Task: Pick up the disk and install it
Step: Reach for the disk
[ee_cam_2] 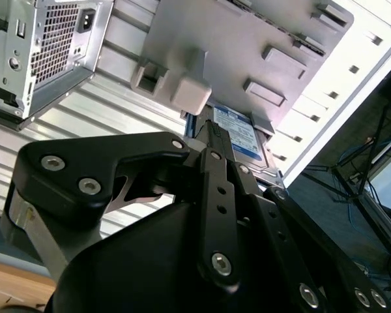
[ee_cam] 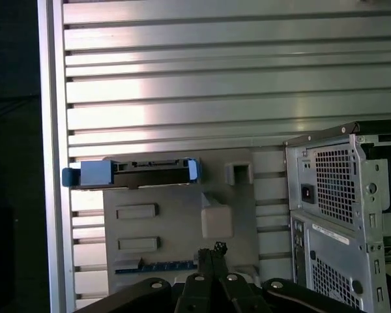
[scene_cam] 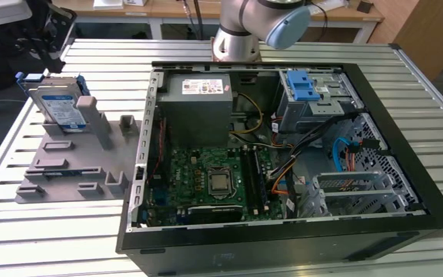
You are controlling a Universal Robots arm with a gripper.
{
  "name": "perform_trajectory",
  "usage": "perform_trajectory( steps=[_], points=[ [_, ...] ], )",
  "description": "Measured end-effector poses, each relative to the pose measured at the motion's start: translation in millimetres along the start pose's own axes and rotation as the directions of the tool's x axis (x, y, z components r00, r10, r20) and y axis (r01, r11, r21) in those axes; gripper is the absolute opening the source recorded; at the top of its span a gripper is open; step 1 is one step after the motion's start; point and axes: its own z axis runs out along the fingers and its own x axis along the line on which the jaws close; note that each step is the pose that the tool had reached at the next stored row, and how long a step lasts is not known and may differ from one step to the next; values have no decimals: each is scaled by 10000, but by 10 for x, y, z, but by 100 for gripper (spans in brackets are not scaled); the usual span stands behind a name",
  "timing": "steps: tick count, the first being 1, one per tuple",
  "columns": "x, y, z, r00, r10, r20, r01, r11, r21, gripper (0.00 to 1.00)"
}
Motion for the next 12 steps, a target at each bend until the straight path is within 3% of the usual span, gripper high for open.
perform_trajectory(
  steps=[6, 12],
  points=[
    [147, 36, 3, 10000, -1, 1, 1, 10000, -1, 11],
    [237, 113, 9, 10000, 0, -2, 0, 10000, 1, 11]
  ],
)
